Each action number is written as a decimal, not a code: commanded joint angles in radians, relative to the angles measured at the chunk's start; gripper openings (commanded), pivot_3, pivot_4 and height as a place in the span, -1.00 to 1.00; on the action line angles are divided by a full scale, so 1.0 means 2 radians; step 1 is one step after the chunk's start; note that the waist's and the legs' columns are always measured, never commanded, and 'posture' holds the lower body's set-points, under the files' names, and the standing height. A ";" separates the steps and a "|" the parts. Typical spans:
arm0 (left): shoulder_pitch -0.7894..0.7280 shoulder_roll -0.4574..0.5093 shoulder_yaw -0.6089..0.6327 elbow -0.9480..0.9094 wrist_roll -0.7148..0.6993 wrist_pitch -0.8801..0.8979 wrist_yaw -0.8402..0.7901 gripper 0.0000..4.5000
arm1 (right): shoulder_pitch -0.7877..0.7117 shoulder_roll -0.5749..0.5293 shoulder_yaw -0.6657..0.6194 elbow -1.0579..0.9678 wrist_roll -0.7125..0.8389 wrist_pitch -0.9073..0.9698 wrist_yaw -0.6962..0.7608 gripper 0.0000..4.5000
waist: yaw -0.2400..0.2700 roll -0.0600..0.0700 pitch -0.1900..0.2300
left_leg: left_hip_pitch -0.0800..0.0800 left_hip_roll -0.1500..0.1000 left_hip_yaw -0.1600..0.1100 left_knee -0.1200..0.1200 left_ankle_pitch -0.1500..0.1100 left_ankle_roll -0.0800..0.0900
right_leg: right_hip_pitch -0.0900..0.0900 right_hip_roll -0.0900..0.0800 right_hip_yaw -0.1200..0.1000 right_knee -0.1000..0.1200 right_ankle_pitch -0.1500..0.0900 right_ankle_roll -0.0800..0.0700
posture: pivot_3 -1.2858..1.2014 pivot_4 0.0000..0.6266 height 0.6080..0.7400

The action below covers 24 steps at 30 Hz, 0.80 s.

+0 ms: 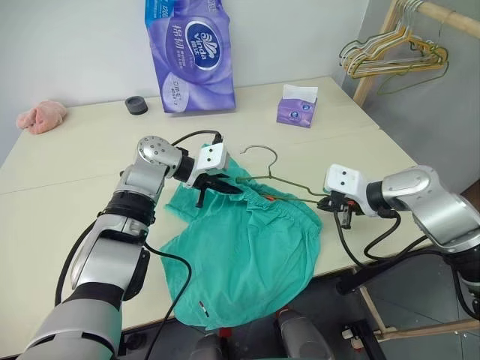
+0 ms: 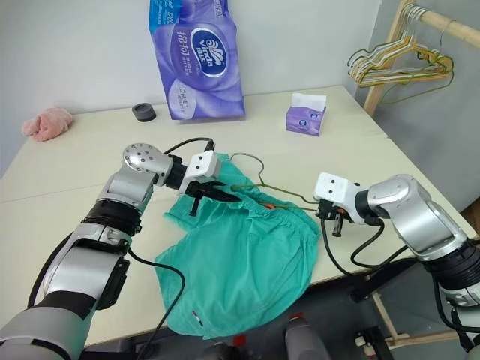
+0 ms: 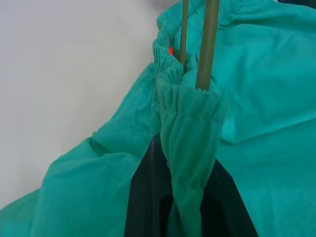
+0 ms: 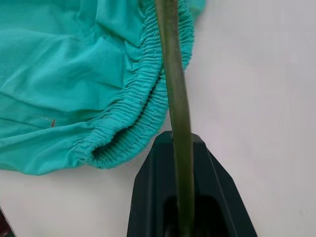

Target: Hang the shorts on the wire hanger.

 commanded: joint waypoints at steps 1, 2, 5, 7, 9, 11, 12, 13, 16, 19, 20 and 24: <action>0.003 0.003 0.005 -0.018 -0.005 0.004 0.011 -1.00 | 0.016 -0.017 -0.036 -0.030 0.006 -0.016 0.004 -0.39 | 0.000 0.000 0.000 | 0.000 0.000 0.000 0.000 0.000 0.000 | 0.000 0.000 0.000 0.000 0.000 0.000 | -0.17 -0.80 1.00; 0.004 0.004 0.006 -0.019 -0.005 0.006 0.015 -1.00 | 0.026 -0.021 -0.049 -0.037 0.010 -0.010 0.001 -0.25 | 0.001 0.000 0.000 | 0.000 0.000 0.000 0.000 0.000 0.000 | 0.000 0.000 0.000 0.000 0.000 0.000 | -0.17 -0.80 1.00; 0.009 0.006 0.009 -0.023 -0.006 0.009 0.022 -1.00 | 0.058 -0.026 -0.093 -0.062 0.032 0.019 -0.008 0.20 | 0.002 0.000 0.000 | 0.000 0.000 0.000 0.000 0.000 0.000 | 0.000 0.000 0.000 0.000 0.000 0.000 | -0.17 -0.78 1.00; 0.012 0.007 0.010 -0.025 -0.009 0.013 0.027 -1.00 | 0.092 -0.008 -0.145 -0.089 0.059 0.061 -0.034 0.51 | 0.002 0.000 0.000 | 0.000 0.000 0.000 0.001 0.000 0.000 | 0.000 0.000 0.000 0.000 0.000 0.000 | -0.16 -0.78 1.00; 0.015 0.009 0.012 -0.029 -0.010 0.016 0.032 -1.00 | 0.133 0.030 -0.200 -0.125 0.092 0.112 -0.068 0.78 | 0.003 0.000 0.000 | -0.001 0.000 -0.001 0.000 0.000 0.000 | 0.000 0.000 -0.001 0.000 0.000 0.000 | -0.16 -0.77 1.00; 0.017 0.010 0.012 -0.032 -0.012 0.018 0.033 -1.00 | 0.172 0.078 -0.238 -0.159 0.111 0.148 -0.110 0.78 | 0.003 0.000 0.000 | -0.001 0.000 -0.001 0.001 0.000 0.000 | 0.000 0.000 -0.001 0.001 0.000 0.000 | -0.17 -0.76 1.00; 0.017 0.010 0.013 -0.032 -0.014 0.021 0.034 -1.00 | 0.194 0.112 -0.248 -0.176 0.117 0.163 -0.137 0.78 | 0.004 -0.001 -0.001 | -0.001 0.000 -0.001 0.001 0.000 0.000 | 0.000 0.000 -0.001 0.001 0.000 0.000 | -0.17 -0.76 1.00; 0.017 0.011 0.013 -0.033 -0.015 0.023 0.034 -1.00 | 0.207 0.134 -0.252 -0.189 0.121 0.173 -0.157 0.78 | 0.003 -0.001 -0.001 | -0.001 0.000 -0.001 0.001 0.000 0.000 | 0.000 0.000 -0.001 0.001 0.000 0.000 | -0.17 -0.76 1.00; 0.011 0.010 0.014 -0.027 -0.016 0.025 0.036 -1.00 | 0.253 0.220 -0.236 -0.216 0.122 0.198 -0.228 0.78 | 0.003 0.000 -0.001 | -0.001 0.000 -0.001 0.001 0.000 0.000 | 0.000 0.000 0.000 0.001 0.000 0.000 | -0.18 -0.75 1.00; 0.004 0.009 0.015 -0.019 -0.014 0.024 0.037 -1.00 | 0.276 0.269 -0.211 -0.217 0.113 0.194 -0.274 0.78 | 0.002 0.000 -0.001 | -0.001 0.000 -0.001 0.001 0.000 0.000 | 0.000 0.000 0.000 0.001 0.000 0.000 | -0.18 -0.75 1.00; 0.003 0.008 0.015 -0.018 -0.014 0.024 0.037 -1.00 | 0.281 0.274 -0.205 -0.214 0.109 0.190 -0.283 0.78 | 0.002 0.000 -0.001 | -0.001 0.000 -0.001 0.001 0.000 0.000 | 0.000 0.000 0.000 0.001 0.000 0.000 | -0.18 -0.75 1.00; -0.001 0.007 0.017 -0.013 -0.011 0.021 0.039 -1.00 | 0.299 0.283 -0.193 -0.204 0.103 0.176 -0.307 0.78 | 0.002 0.000 -0.001 | 0.000 0.000 -0.001 0.001 0.000 0.000 | 0.000 0.000 -0.001 0.001 0.000 0.000 | -0.18 -0.77 1.00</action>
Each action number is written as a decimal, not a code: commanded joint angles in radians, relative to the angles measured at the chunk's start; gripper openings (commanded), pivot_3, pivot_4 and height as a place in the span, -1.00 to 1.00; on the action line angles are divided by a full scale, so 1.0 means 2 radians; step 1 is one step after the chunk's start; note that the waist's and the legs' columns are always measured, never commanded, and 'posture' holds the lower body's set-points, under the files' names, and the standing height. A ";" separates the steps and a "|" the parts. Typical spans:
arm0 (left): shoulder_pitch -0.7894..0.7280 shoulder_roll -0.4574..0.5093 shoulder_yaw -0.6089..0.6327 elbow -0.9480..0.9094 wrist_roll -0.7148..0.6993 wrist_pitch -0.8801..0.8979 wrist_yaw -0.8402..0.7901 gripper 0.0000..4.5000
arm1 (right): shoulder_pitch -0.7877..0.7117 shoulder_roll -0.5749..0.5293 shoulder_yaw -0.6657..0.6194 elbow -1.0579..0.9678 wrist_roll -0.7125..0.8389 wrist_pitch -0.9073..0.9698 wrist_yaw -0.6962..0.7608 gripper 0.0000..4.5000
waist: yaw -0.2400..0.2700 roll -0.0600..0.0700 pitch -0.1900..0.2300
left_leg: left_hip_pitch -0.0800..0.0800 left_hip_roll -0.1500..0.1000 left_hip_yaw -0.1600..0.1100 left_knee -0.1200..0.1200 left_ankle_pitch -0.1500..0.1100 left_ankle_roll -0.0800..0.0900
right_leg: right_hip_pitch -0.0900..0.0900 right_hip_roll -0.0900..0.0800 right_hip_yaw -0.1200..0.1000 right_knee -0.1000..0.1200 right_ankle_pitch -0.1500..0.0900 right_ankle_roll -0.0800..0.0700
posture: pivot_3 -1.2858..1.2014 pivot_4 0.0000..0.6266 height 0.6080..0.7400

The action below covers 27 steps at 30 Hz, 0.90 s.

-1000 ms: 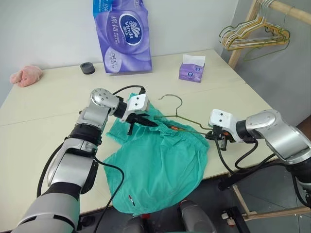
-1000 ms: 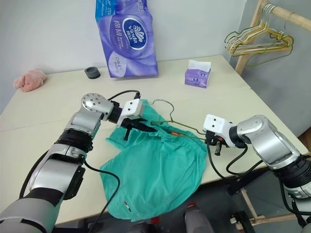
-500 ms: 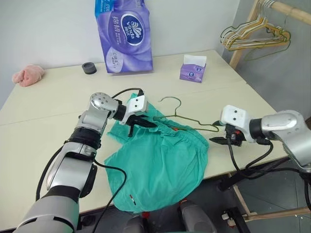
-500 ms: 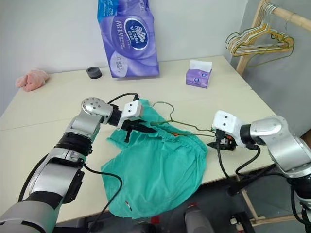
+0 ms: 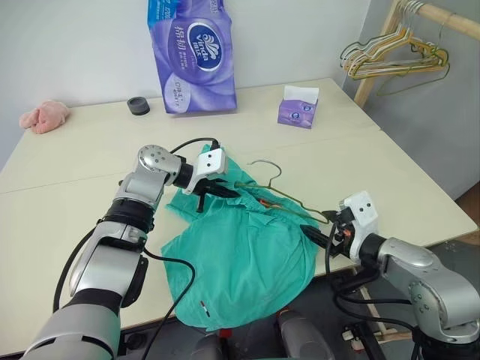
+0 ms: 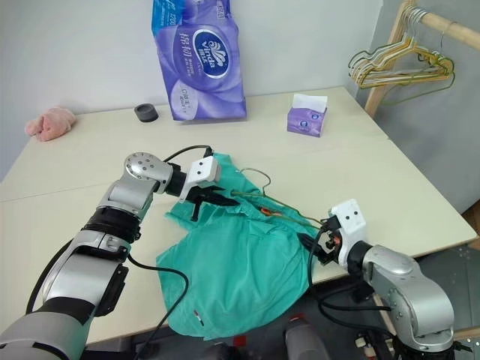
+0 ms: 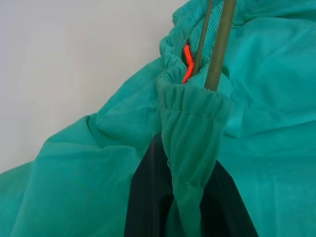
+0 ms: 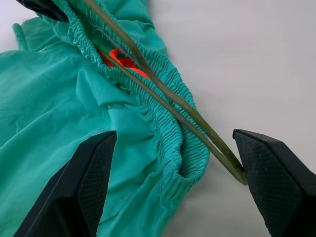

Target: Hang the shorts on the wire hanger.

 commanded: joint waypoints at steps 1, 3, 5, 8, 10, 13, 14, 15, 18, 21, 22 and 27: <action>-0.022 -0.001 0.019 -0.003 -0.016 -0.002 0.010 -1.00 | 0.023 0.010 0.013 0.003 0.006 -0.003 -0.016 0.78 | 0.000 0.000 0.000 | 0.000 0.000 0.000 0.000 0.000 0.000 | 0.000 0.000 0.000 0.000 0.000 0.000 | -0.17 -0.77 1.00; -0.022 0.001 0.021 -0.002 -0.016 -0.003 0.014 -1.00 | 0.031 0.012 -0.008 -0.016 0.011 -0.002 -0.027 0.78 | 0.000 0.000 0.000 | 0.000 0.000 0.000 0.000 0.000 0.000 | 0.000 0.000 0.000 0.000 0.000 0.000 | -0.16 -0.78 1.00; -0.022 0.002 0.022 -0.003 -0.016 -0.004 0.015 -1.00 | 0.035 0.010 -0.031 -0.036 0.018 -0.001 -0.031 0.78 | 0.000 0.000 0.000 | 0.000 0.000 0.000 0.000 0.000 0.000 | 0.000 0.000 0.000 0.000 0.000 0.000 | -0.16 -0.78 1.00; -0.019 0.005 0.023 -0.004 -0.018 -0.002 0.017 -1.00 | 0.043 -0.024 -0.079 -0.076 0.043 0.005 -0.007 0.78 | 0.001 0.000 0.000 | 0.000 0.000 0.000 0.000 0.000 0.000 | 0.000 0.000 0.000 0.000 0.000 0.000 | -0.17 -0.77 1.00; -0.018 0.005 0.024 -0.004 -0.020 -0.001 0.019 -1.00 | 0.053 -0.051 -0.102 -0.091 0.077 0.031 0.018 0.78 | 0.001 0.000 0.000 | 0.000 0.000 0.000 0.000 0.000 0.000 | 0.000 0.000 0.000 0.000 0.000 0.000 | -0.17 -0.77 1.00; -0.021 0.002 0.027 0.000 -0.022 0.001 0.022 -1.00 | 0.057 -0.040 -0.093 -0.081 0.102 0.048 0.009 0.78 | 0.000 -0.001 -0.003 | 0.000 0.000 0.000 0.000 0.000 0.000 | 0.000 0.001 0.000 0.000 0.000 0.000 | -0.18 -0.77 1.00; -0.023 0.001 0.028 0.002 -0.023 0.002 0.023 -1.00 | 0.057 -0.038 -0.085 -0.078 0.102 0.047 0.005 0.78 | 0.000 -0.001 -0.003 | 0.000 0.001 0.000 0.000 0.000 0.000 | 0.000 0.001 0.000 0.000 0.000 0.000 | -0.18 -0.77 1.00; -0.024 0.000 0.028 0.004 -0.023 0.002 0.023 -1.00 | 0.055 -0.035 -0.075 -0.073 0.098 0.043 -0.001 0.78 | -0.001 -0.001 -0.003 | 0.000 0.000 0.000 0.000 0.000 0.000 | 0.000 0.001 0.000 0.000 0.000 0.000 | -0.18 -0.77 1.00; -0.030 -0.002 0.032 0.008 -0.028 0.009 0.024 -1.00 | 0.037 -0.007 -0.034 -0.022 0.069 0.013 -0.035 0.78 | -0.001 -0.001 -0.003 | 0.000 0.000 0.000 0.000 0.000 0.000 | 0.000 0.001 0.000 0.000 0.000 0.000 | -0.19 -0.78 1.00; -0.032 0.000 0.033 0.010 -0.030 0.011 0.023 -1.00 | 0.026 0.006 -0.017 0.007 0.062 -0.007 -0.044 0.78 | -0.001 -0.001 -0.003 | 0.000 0.000 0.000 0.000 0.000 0.000 | 0.000 0.001 0.000 0.000 0.000 0.000 | -0.18 -0.78 1.00; -0.033 0.000 0.033 0.010 -0.031 0.012 0.022 -1.00 | 0.023 0.006 -0.011 0.015 0.060 -0.013 -0.045 0.78 | -0.001 -0.001 -0.003 | 0.000 0.000 0.000 0.000 0.000 0.000 | 0.000 0.000 0.000 0.000 0.000 0.000 | -0.18 -0.79 1.00; -0.034 0.003 0.034 0.010 -0.033 0.014 0.021 -1.00 | 0.008 0.021 0.001 0.061 0.055 -0.038 -0.050 0.70 | -0.001 0.000 -0.004 | 0.000 0.000 0.000 0.000 0.000 0.000 | 0.000 0.000 0.000 0.000 0.000 0.000 | -0.17 -0.80 1.00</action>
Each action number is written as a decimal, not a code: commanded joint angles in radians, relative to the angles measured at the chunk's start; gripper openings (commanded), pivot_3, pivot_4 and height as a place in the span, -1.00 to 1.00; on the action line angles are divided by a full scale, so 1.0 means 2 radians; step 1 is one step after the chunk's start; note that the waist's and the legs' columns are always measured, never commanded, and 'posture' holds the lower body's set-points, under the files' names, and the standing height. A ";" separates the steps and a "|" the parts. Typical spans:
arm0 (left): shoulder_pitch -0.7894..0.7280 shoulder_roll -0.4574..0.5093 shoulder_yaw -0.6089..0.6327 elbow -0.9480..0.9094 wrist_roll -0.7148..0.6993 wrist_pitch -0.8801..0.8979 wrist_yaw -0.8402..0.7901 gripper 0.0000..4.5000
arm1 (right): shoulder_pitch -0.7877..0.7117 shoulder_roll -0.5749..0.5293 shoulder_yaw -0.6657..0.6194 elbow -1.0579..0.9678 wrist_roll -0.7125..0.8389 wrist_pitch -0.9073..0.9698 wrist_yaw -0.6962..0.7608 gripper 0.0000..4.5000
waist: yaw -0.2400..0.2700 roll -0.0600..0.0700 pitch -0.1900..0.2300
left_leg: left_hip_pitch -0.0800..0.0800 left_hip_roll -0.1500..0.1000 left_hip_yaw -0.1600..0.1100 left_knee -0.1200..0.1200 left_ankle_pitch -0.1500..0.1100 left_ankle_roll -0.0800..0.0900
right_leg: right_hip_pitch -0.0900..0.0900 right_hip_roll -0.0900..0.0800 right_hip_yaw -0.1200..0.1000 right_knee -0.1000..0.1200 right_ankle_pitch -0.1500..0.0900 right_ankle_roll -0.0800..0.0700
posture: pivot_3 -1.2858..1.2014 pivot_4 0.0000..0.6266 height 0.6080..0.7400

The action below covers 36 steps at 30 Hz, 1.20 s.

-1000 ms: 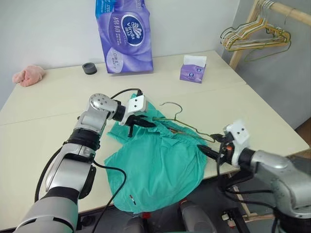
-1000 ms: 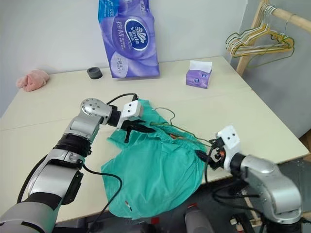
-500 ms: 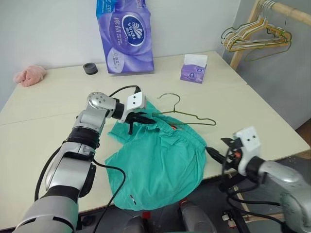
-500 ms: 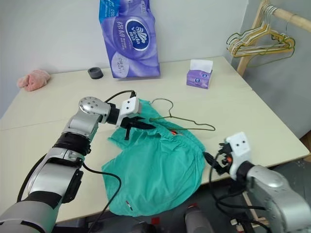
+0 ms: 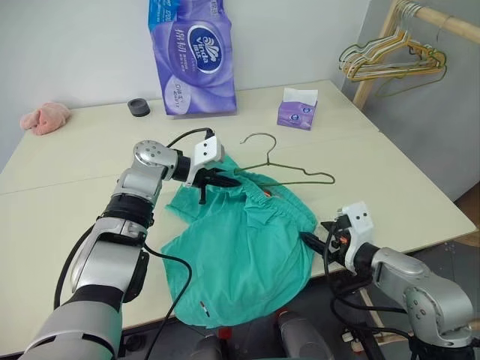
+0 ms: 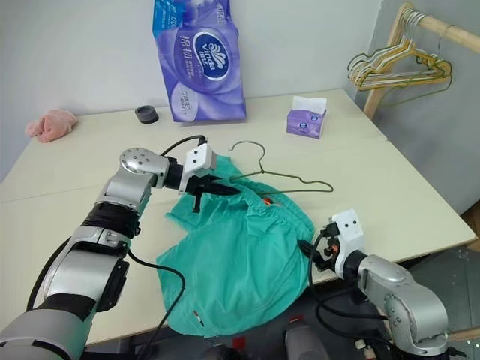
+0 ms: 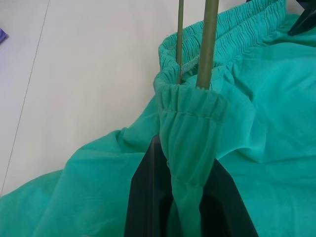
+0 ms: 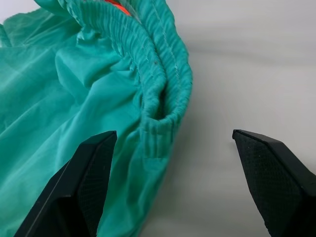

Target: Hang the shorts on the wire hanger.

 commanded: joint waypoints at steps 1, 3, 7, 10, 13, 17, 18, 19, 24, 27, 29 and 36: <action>-0.017 0.008 0.014 -0.007 -0.011 0.003 -0.002 -1.00 | -0.018 0.010 0.001 0.016 -0.005 -0.030 -0.009 0.61 | 0.000 0.000 0.000 | 0.000 0.000 0.000 0.000 0.000 0.000 | 0.000 0.000 0.000 0.000 0.000 0.000 | -0.17 -0.80 1.00; -0.016 0.010 0.015 -0.009 -0.013 0.006 -0.004 -1.00 | -0.021 0.011 0.001 0.018 -0.002 -0.035 -0.010 0.35 | 0.000 0.000 0.000 | 0.000 0.000 0.000 0.000 0.000 0.000 | 0.000 0.000 0.000 0.000 0.000 0.000 | -0.17 -0.80 1.00; -0.017 0.015 0.020 -0.013 -0.022 0.021 -0.011 -1.00 | -0.022 0.004 0.000 0.019 -0.012 -0.046 -0.022 -0.21 | 0.000 0.000 -0.001 | 0.000 0.000 0.000 0.000 0.000 0.000 | 0.000 0.000 0.000 0.000 0.000 0.000 | -0.17 -0.80 1.00; -0.019 0.016 0.027 -0.022 -0.037 0.047 -0.021 -1.00 | -0.022 -0.009 -0.005 0.019 -0.025 -0.050 -0.031 -0.65 | 0.000 0.000 -0.001 | 0.000 0.000 0.000 0.000 0.000 0.000 | 0.000 0.000 0.000 0.000 0.000 0.000 | -0.17 -0.80 1.00; -0.020 0.020 0.029 -0.037 -0.051 0.078 -0.040 -1.00 | -0.022 -0.034 -0.006 0.016 -0.041 -0.058 -0.031 -0.99 | 0.000 0.000 -0.001 | 0.000 0.000 0.000 0.000 0.000 0.000 | 0.000 0.000 0.000 0.000 0.000 0.000 | -0.17 -0.80 1.00; -0.021 0.030 0.027 -0.061 -0.066 0.117 -0.072 -1.00 | -0.027 -0.072 -0.012 0.016 -0.066 -0.075 -0.034 -0.99 | 0.000 0.000 -0.001 | 0.000 0.000 0.000 0.000 0.000 0.000 | 0.000 0.000 0.000 0.000 0.000 0.000 | -0.17 -0.80 1.00; -0.019 0.036 0.022 -0.068 -0.065 0.120 -0.083 -1.00 | -0.029 -0.085 -0.018 0.017 -0.073 -0.082 -0.033 -0.99 | 0.000 0.001 -0.001 | 0.000 0.000 0.000 0.000 0.000 0.000 | 0.000 0.000 0.000 0.000 0.000 0.000 | -0.17 -0.80 1.00; -0.016 0.040 0.017 -0.074 -0.062 0.118 -0.092 -1.00 | -0.031 -0.094 -0.026 0.017 -0.076 -0.087 -0.033 -0.99 | 0.000 0.001 -0.001 | 0.000 0.000 0.000 0.000 0.000 0.000 | 0.000 0.000 0.000 0.000 0.000 0.000 | -0.17 -0.80 1.00; -0.012 0.051 0.005 -0.076 -0.047 0.098 -0.097 -1.00 | -0.030 -0.135 -0.067 0.006 -0.067 -0.101 -0.013 -0.99 | 0.001 0.001 -0.001 | 0.000 0.000 0.000 0.000 0.000 0.000 | 0.000 0.000 0.000 0.000 0.000 0.000 | -0.18 -0.80 1.00; -0.014 0.051 0.001 -0.063 -0.035 0.071 -0.084 -1.00 | -0.022 -0.150 -0.081 -0.011 -0.058 -0.103 0.003 -0.99 | 0.001 0.001 -0.002 | 0.000 0.000 0.000 0.000 0.000 0.000 | 0.000 0.000 0.000 0.000 0.000 0.000 | -0.18 -0.79 1.00; -0.015 0.049 0.000 -0.054 -0.030 0.060 -0.077 -1.00 | -0.010 -0.163 -0.084 -0.031 -0.055 -0.105 0.017 -0.99 | 0.001 0.001 -0.002 | 0.000 0.000 0.000 0.000 0.000 0.000 | 0.000 0.000 0.000 0.000 0.000 0.000 | -0.18 -0.79 1.00; -0.021 0.045 -0.013 -0.014 -0.001 -0.005 -0.051 -1.00 | 0.016 -0.185 -0.104 -0.075 -0.035 -0.107 0.047 -0.99 | 0.001 0.001 -0.002 | 0.000 0.000 0.000 0.000 0.000 0.000 | 0.000 0.000 0.000 0.000 0.000 0.000 | -0.19 -0.77 1.00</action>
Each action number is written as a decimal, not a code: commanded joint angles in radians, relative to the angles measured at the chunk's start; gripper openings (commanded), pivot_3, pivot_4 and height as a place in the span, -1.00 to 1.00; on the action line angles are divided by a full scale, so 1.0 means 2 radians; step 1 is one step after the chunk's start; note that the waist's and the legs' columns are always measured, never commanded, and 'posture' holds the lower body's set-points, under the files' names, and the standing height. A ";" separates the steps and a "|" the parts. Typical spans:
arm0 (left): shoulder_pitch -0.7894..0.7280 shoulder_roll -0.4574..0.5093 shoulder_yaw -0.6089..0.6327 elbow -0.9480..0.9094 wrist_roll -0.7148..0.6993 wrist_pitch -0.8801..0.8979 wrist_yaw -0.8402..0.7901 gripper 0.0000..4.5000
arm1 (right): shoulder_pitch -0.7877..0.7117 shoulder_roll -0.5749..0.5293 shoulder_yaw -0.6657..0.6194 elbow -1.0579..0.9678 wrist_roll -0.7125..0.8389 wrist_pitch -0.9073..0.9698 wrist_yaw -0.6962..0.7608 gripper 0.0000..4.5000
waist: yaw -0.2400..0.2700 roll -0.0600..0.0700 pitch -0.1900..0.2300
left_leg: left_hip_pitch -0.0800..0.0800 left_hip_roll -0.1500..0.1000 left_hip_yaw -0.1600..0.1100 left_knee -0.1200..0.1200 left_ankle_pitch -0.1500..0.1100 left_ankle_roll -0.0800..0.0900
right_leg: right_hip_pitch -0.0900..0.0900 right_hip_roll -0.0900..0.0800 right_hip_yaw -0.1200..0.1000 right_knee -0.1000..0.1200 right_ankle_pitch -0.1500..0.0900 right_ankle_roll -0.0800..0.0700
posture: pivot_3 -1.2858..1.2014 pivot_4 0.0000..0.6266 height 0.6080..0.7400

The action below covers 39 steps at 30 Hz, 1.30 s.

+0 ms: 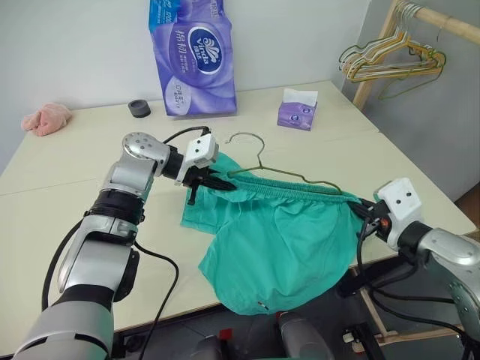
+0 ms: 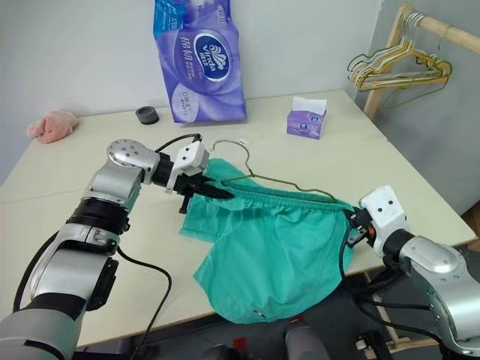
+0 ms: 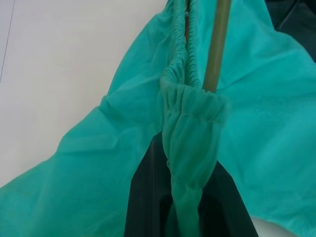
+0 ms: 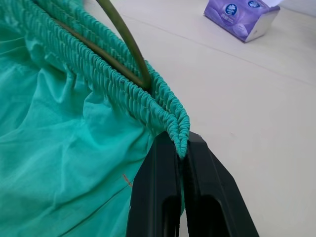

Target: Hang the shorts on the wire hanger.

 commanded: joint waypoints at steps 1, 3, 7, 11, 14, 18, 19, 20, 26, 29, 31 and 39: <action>-0.016 0.012 0.002 0.018 0.019 -0.030 0.015 -1.00 | 0.007 -0.016 -0.046 -0.021 0.003 -0.007 0.009 -0.99 | 0.000 0.000 0.000 | 0.000 0.000 0.000 0.000 0.000 0.000 | 0.000 0.000 0.000 0.000 0.000 0.000 | -0.19 -0.76 1.00; -0.014 0.012 -0.002 0.024 0.025 -0.040 0.015 -1.00 | 0.000 -0.031 -0.053 -0.028 0.008 -0.004 0.021 -0.99 | 0.000 0.000 0.000 | 0.000 0.000 0.000 0.000 0.000 0.000 | 0.000 0.000 0.000 0.000 0.000 0.000 | -0.20 -0.75 1.00; -0.014 0.012 -0.006 0.030 0.030 -0.050 0.014 -1.00 | -0.029 -0.060 -0.062 -0.032 0.024 0.012 0.034 -0.99 | -0.001 0.000 0.000 | 0.000 0.000 0.000 0.000 0.000 0.000 | 0.000 0.000 0.000 0.000 0.000 0.000 | -0.20 -0.74 1.00; -0.018 0.007 -0.007 0.037 0.033 -0.052 0.021 -1.00 | -0.066 -0.115 -0.038 -0.027 0.037 0.016 0.075 -0.99 | -0.001 0.000 0.000 | 0.000 0.000 0.000 0.000 0.000 0.000 | 0.000 0.000 0.000 0.000 0.000 0.000 | -0.20 -0.73 1.00; -0.021 -0.005 -0.002 0.038 0.029 -0.045 0.032 -1.00 | -0.141 -0.145 0.026 -0.015 0.049 0.032 0.102 -0.99 | -0.002 0.000 0.000 | 0.000 0.000 0.001 0.000 0.000 0.000 | 0.000 0.000 0.000 0.000 0.000 0.000 | -0.20 -0.73 1.00; -0.018 -0.016 -0.002 0.032 0.027 -0.040 0.039 -1.00 | -0.221 -0.143 0.099 0.002 0.044 0.046 0.115 -0.99 | -0.004 0.000 0.000 | 0.000 0.000 0.000 0.000 0.000 0.000 | 0.000 0.000 0.000 0.000 -0.001 0.000 | -0.20 -0.73 1.00; -0.016 -0.018 -0.002 0.029 0.027 -0.038 0.042 -1.00 | -0.238 -0.140 0.118 0.006 0.040 0.047 0.118 -0.99 | -0.004 0.000 0.000 | 0.000 0.000 0.000 0.000 0.000 0.000 | 0.000 0.000 0.000 0.000 -0.001 0.000 | -0.20 -0.73 1.00; -0.013 -0.022 -0.001 0.024 0.025 -0.034 0.045 -1.00 | -0.258 -0.137 0.143 0.011 0.034 0.048 0.124 -0.99 | -0.005 0.000 0.000 | 0.000 0.000 0.000 0.000 0.000 0.000 | 0.000 0.000 0.000 0.000 -0.001 0.000 | -0.20 -0.73 1.00; 0.002 -0.032 0.001 0.002 0.020 -0.021 0.059 -1.00 | -0.317 -0.115 0.218 0.041 -0.003 0.045 0.125 -0.99 | -0.007 0.000 0.000 | 0.000 0.000 0.000 0.000 0.000 0.000 | 0.000 0.000 0.000 0.000 -0.001 0.000 | -0.20 -0.73 1.00; 0.010 -0.034 0.002 -0.009 0.017 -0.014 0.063 -1.00 | -0.333 -0.102 0.231 0.052 -0.017 0.045 0.123 -0.99 | -0.008 0.000 0.000 | 0.000 0.000 0.000 0.000 0.000 0.000 | 0.000 0.000 0.000 0.000 -0.001 0.000 | -0.20 -0.73 1.00; 0.017 -0.036 0.000 -0.017 0.017 -0.012 0.064 -1.00 | -0.336 -0.096 0.231 0.055 -0.025 0.040 0.122 -0.73 | -0.008 0.000 0.000 | 0.000 0.000 0.000 0.000 0.000 0.000 | 0.000 0.000 0.000 0.000 -0.001 0.000 | -0.20 -0.72 1.00; 0.027 -0.039 0.000 -0.028 0.016 -0.012 0.067 -1.00 | -0.333 -0.109 0.190 0.028 -0.005 0.050 0.154 0.40 | -0.008 0.000 0.000 | 0.000 0.000 0.000 0.000 0.000 0.000 | 0.000 0.000 0.000 0.000 -0.001 0.000 | -0.20 -0.72 1.00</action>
